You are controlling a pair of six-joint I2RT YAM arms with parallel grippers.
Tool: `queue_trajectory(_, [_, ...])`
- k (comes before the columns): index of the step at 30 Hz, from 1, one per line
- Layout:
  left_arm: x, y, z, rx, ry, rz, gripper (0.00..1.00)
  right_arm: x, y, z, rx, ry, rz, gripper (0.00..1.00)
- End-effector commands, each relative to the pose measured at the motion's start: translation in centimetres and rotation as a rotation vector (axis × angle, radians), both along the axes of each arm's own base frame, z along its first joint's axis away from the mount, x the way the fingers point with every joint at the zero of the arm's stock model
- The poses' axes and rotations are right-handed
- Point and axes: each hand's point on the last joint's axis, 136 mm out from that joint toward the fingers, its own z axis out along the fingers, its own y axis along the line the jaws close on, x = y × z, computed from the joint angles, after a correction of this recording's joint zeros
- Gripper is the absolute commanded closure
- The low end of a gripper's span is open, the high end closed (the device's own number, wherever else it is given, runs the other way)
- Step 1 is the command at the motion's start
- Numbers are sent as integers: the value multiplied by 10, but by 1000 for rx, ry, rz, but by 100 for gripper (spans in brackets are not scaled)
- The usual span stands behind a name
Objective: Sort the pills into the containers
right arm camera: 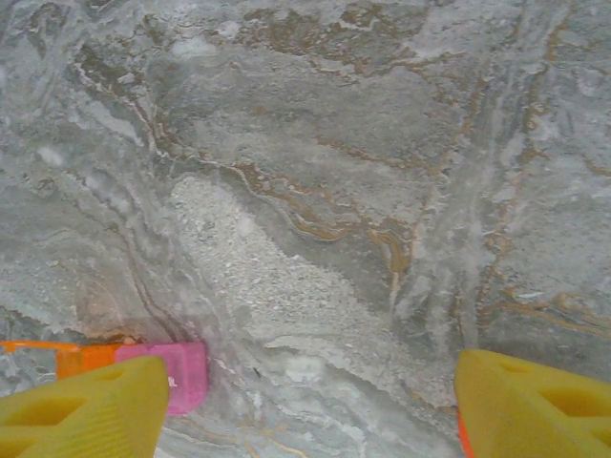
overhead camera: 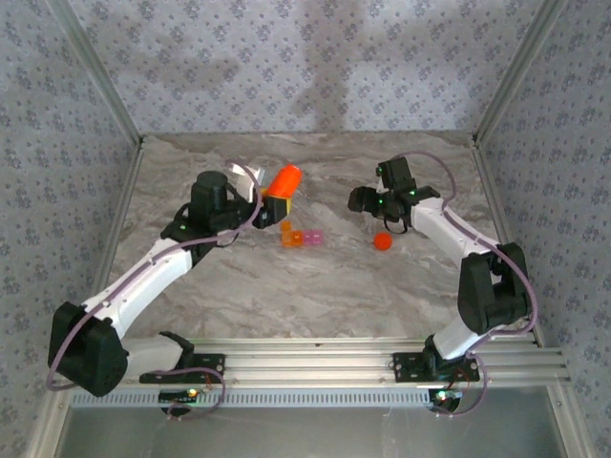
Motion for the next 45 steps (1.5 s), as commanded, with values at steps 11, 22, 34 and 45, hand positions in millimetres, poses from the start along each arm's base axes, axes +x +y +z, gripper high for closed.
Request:
queue_trajectory(11, [-20, 13, -34, 14, 28, 30, 100, 17, 36, 4, 46, -16, 110, 20])
queue_trajectory(22, [-29, 17, -64, 31, 72, 30, 100, 19, 75, -11, 43, 13, 258, 20])
queue_trajectory(34, [-36, 22, -93, 39, 105, 38, 100, 11, 91, -34, 11, 65, 302, 21])
queue_trajectory(45, [-35, 22, -119, 40, 111, 43, 100, 4, 93, -40, 1, 89, 313, 21])
